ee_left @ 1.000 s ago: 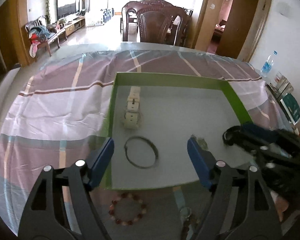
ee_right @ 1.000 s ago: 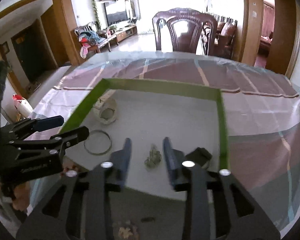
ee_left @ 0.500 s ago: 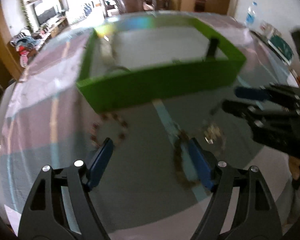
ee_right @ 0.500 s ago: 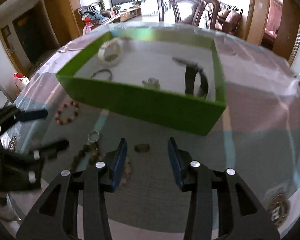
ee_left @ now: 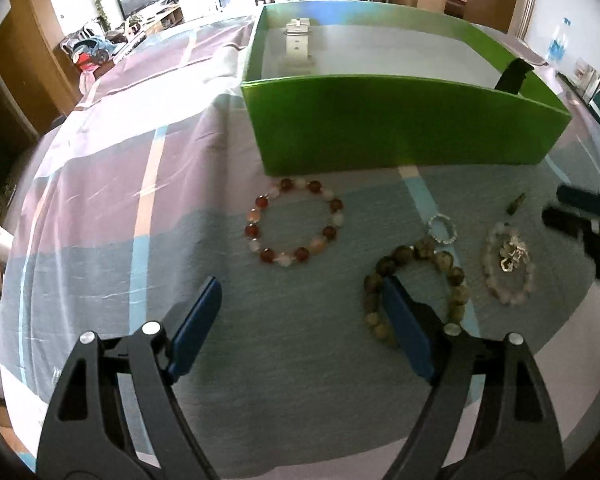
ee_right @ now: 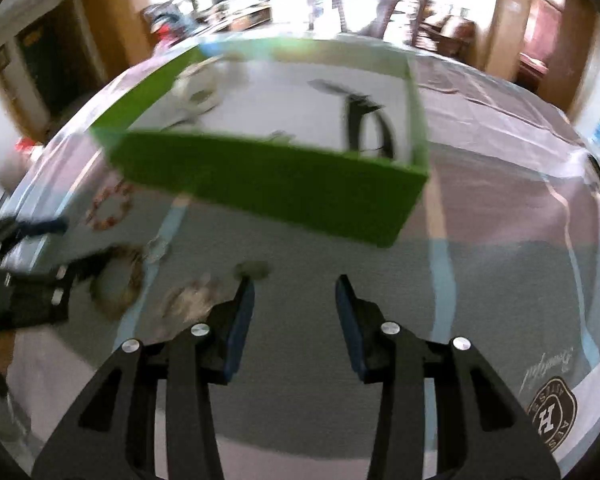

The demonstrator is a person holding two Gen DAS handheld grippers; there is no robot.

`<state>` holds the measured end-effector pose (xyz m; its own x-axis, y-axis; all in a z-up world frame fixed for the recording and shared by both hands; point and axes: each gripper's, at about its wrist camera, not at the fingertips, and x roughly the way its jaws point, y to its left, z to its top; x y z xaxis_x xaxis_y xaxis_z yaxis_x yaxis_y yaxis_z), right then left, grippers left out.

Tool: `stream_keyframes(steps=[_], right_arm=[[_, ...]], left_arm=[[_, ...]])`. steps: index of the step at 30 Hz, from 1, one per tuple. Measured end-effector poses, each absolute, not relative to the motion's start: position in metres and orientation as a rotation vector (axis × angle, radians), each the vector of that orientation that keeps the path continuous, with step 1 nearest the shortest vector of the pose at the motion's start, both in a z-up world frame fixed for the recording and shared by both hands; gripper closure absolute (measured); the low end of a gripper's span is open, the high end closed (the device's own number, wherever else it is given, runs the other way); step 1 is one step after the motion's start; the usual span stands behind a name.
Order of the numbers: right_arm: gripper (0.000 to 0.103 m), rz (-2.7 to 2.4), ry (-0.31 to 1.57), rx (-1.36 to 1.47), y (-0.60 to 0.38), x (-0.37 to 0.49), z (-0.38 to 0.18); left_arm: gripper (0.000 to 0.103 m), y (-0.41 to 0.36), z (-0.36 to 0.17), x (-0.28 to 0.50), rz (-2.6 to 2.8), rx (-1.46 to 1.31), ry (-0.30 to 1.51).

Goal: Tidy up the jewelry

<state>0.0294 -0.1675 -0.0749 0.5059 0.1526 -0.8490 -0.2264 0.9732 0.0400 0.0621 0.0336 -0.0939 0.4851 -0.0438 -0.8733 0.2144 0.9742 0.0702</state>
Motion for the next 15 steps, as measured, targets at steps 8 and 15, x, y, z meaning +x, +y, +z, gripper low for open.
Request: stream_keyframes(steps=[8, 15], right_arm=[[0.062, 0.304, 1.058, -0.093, -0.153, 0.023, -0.09], [0.095, 0.282, 1.039, -0.137, -0.148, 0.018, -0.088]], left_arm=[[0.021, 0.018, -0.095, 0.053, -0.187, 0.201, 1.053], [0.021, 0.007, -0.097, 0.049, -0.202, 0.213, 1.048]])
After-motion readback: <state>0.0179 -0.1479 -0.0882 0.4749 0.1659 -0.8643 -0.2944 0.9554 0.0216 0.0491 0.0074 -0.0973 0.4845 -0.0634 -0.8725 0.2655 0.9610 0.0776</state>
